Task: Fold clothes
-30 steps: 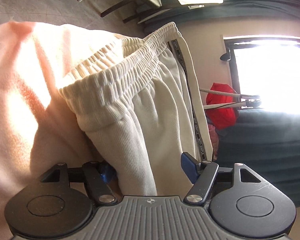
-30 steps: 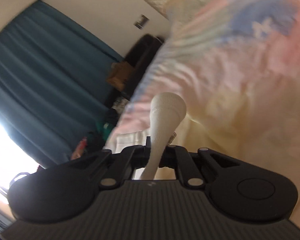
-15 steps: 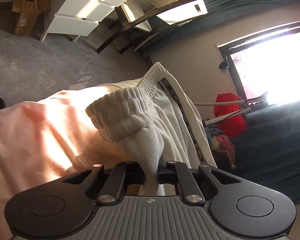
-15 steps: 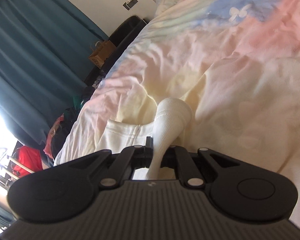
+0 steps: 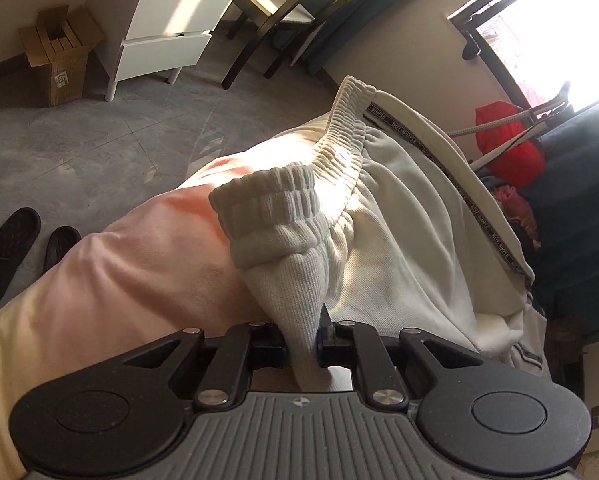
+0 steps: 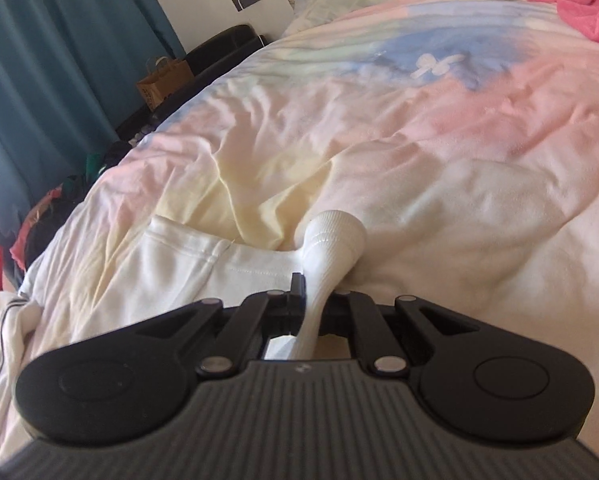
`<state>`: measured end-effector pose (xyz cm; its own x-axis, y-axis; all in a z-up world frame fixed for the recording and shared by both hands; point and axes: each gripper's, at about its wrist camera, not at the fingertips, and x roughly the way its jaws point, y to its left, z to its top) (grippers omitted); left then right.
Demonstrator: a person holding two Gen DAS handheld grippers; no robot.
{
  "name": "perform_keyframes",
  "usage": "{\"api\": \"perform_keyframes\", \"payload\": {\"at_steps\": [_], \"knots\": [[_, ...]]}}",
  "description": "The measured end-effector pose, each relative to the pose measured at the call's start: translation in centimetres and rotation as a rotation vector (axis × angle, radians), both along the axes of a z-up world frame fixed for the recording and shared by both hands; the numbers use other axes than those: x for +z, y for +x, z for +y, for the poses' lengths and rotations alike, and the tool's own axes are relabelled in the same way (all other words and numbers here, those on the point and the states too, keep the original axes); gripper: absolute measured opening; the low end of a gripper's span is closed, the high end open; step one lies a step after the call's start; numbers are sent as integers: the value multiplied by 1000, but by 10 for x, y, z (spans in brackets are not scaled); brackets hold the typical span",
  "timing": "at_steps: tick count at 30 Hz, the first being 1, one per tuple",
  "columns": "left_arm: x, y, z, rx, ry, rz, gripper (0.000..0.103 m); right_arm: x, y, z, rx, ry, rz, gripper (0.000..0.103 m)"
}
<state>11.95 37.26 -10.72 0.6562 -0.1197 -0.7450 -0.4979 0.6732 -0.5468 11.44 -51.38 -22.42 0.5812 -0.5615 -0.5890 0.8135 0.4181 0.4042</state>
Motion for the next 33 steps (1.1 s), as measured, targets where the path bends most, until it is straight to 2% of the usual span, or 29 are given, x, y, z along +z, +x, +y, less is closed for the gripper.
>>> {"api": "perform_keyframes", "payload": {"at_steps": [2, 4, 5, 6, 8, 12, 16, 21, 25, 28, 33], "knots": [[6, 3, -4, -16, 55, 10, 25, 2, 2, 3, 2, -21, 24, 11], [17, 4, -9, -49, 121, 7, 40, 5, 5, 6, 2, -34, 72, 24], [24, 3, -14, -76, 160, -4, 55, 8, 6, 8, 8, -49, 83, 43], [30, 4, -21, -110, 207, -23, 69, 13, 5, 11, 16, -75, 78, 68], [43, 2, -35, -159, 300, -76, 85, 27, 0, 23, 32, -152, 49, 88], [73, -10, -72, -197, 507, -177, 98, 64, -5, 53, 129, -265, 14, 88], [100, -20, -122, -273, 614, -298, 101, 104, -13, 101, 280, -355, -51, 88], [117, -25, -191, -377, 626, -406, 102, 137, -30, 170, 536, -412, -112, 88], [125, -34, -244, -458, 630, -464, 102, 156, -42, 205, 678, -448, -130, 88], [134, -42, -276, -513, 633, -485, 102, 169, -53, 219, 714, -435, -163, 88], [144, -53, -312, -590, 652, -492, 102, 188, -66, 230, 707, -405, -145, 88]]}}
